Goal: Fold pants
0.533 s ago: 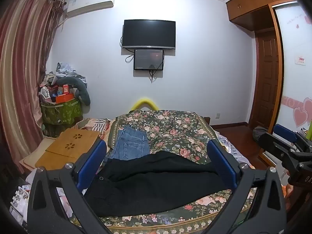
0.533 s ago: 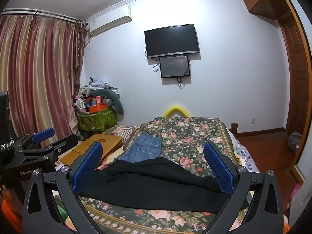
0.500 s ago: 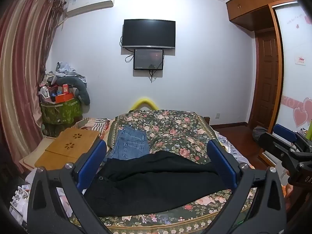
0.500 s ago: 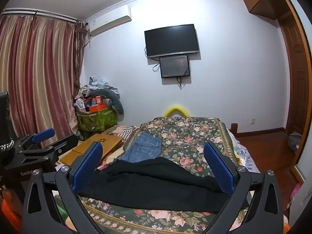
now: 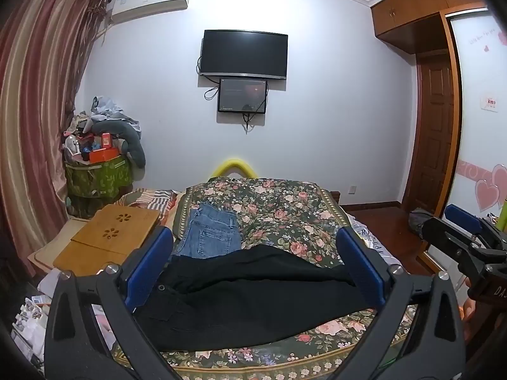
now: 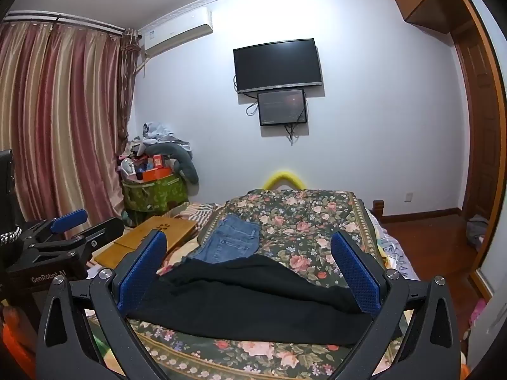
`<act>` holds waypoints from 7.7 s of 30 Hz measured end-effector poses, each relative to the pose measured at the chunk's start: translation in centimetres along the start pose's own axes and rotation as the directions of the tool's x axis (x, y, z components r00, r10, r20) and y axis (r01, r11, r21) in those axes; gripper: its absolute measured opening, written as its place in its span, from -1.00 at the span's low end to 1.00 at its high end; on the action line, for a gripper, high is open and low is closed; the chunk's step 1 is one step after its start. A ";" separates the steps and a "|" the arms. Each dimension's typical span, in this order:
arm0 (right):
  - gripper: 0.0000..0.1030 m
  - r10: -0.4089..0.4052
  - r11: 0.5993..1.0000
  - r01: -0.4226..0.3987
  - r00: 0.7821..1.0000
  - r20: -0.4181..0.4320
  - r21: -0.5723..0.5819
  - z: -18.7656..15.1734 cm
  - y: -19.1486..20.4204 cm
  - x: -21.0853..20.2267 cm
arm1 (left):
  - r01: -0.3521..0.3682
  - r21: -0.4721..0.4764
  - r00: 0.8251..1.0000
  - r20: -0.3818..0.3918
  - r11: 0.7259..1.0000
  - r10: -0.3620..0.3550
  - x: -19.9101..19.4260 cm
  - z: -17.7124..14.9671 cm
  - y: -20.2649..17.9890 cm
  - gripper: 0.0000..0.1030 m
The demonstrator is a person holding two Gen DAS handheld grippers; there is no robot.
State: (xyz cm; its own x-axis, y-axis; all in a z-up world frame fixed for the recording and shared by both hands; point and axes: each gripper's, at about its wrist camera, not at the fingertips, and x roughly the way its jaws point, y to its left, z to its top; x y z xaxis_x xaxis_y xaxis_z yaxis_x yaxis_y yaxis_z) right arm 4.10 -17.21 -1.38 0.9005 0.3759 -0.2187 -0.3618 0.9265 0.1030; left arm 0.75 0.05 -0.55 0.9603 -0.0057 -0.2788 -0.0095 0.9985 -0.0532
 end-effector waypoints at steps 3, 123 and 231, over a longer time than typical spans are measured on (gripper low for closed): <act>1.00 -0.005 1.000 0.005 1.000 -0.009 0.002 0.0 0.2 0.3 | -0.001 0.002 1.000 0.002 1.000 0.001 0.0 0.2 -0.1 1.00; 0.90 0.058 0.996 -0.086 0.738 -0.672 -0.008 -10.8 -13.1 36.0 | -0.184 0.032 0.571 -0.810 0.982 0.133 48.8 -14.7 23.5 0.34; 0.09 -0.093 0.928 0.315 0.717 -0.691 0.201 -17.6 -25.9 15.7 | -0.121 0.134 0.639 -0.747 0.983 0.181 28.8 -14.9 13.1 0.86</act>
State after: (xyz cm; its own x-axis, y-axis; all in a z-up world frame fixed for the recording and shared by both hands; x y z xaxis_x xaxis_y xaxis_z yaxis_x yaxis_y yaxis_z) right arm 23.32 -35.04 -24.50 0.5123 0.1922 -0.8370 -0.0040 0.9752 0.2215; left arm 24.10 12.15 -23.51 0.4042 0.1368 -0.9044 -0.0885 0.9900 0.1102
